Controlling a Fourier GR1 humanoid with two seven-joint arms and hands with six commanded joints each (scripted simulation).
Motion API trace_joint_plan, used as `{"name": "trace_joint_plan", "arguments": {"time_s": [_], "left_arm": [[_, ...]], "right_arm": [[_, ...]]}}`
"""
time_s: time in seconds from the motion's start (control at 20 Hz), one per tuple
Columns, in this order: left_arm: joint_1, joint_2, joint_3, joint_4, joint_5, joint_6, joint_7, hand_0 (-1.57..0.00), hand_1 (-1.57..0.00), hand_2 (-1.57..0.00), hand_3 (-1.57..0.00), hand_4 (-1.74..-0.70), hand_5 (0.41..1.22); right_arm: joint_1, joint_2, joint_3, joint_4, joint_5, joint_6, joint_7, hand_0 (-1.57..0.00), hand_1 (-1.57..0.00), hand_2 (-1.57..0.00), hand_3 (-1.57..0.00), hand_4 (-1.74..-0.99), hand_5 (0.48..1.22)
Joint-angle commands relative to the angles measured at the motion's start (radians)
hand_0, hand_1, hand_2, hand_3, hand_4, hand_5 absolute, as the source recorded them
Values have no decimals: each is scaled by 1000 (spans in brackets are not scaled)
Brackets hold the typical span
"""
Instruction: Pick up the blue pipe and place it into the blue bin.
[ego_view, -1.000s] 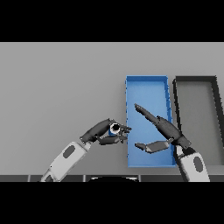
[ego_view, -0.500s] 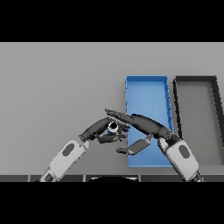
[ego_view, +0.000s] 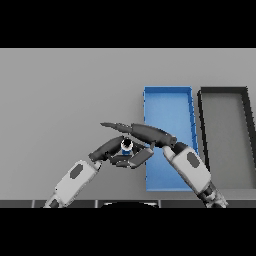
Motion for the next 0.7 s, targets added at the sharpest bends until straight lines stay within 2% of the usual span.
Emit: {"name": "trace_joint_plan", "arguments": {"time_s": [0.0,0.05,0.15,0.2,0.25,0.3,0.35,0.4,0.45,0.55,0.65], "left_arm": [[-5,-7,-3,-1,-1,-1,2,-1571,-1567,-1571,-1395,-1717,1221],[-24,-12,-1,3,-34,13,-34,-1496,-1393,-1367,-1150,-1630,1221],[-47,14,-27,-3,-124,46,37,-993,-895,-875,-736,-1587,1221],[-38,17,-27,-11,-134,57,23,-879,-828,-796,-667,-1611,1221],[-23,19,-33,-16,-139,58,13,-895,-867,-845,-656,-1637,1221],[-26,3,-17,-12,-118,64,14,-1030,-1008,-990,-623,-1658,1192],[-11,-9,-6,-13,-83,58,-22,-1138,-1120,-1106,-573,-1674,1198],[-12,-16,2,-19,-59,52,-19,-1225,-1211,-1199,-525,-1688,1203],[-11,-21,9,-7,-39,39,-42,-1294,-1283,-1274,-533,-1698,1206],[-3,-21,7,-12,-36,37,-35,-1394,-1386,-1381,-550,-1714,1212],[-6,-15,-4,-17,-42,41,-47,-1458,-1453,-1449,-591,-1724,1215]], "right_arm": [[-16,2,0,17,1,17,-11,-54,-83,-115,-43,-1268,519],[-19,11,8,25,3,25,-16,-138,-166,-193,-106,-1308,523],[-41,23,12,50,3,44,-12,-478,-500,-500,-375,-1390,538],[-47,29,20,55,-7,54,-23,-697,-714,-714,-562,-1453,551],[-39,31,27,57,-16,57,-33,-872,-886,-886,-701,-1503,573],[-42,41,31,52,-52,45,-7,-1012,-1023,-1023,-828,-1541,604],[-40,38,26,59,-69,40,16,-1123,-1132,-1132,-977,-1513,650],[-36,50,33,56,-68,23,17,-1213,-1220,-1220,-1096,-1492,706],[-30,60,36,49,-57,8,10,-1285,-1290,-1290,-1191,-1475,809],[-21,62,38,52,-14,4,-39,-1388,-1391,-1391,-1328,-1458,957],[-16,65,40,28,26,16,-53,-1454,-1456,-1456,-1415,-1459,1052]]}}
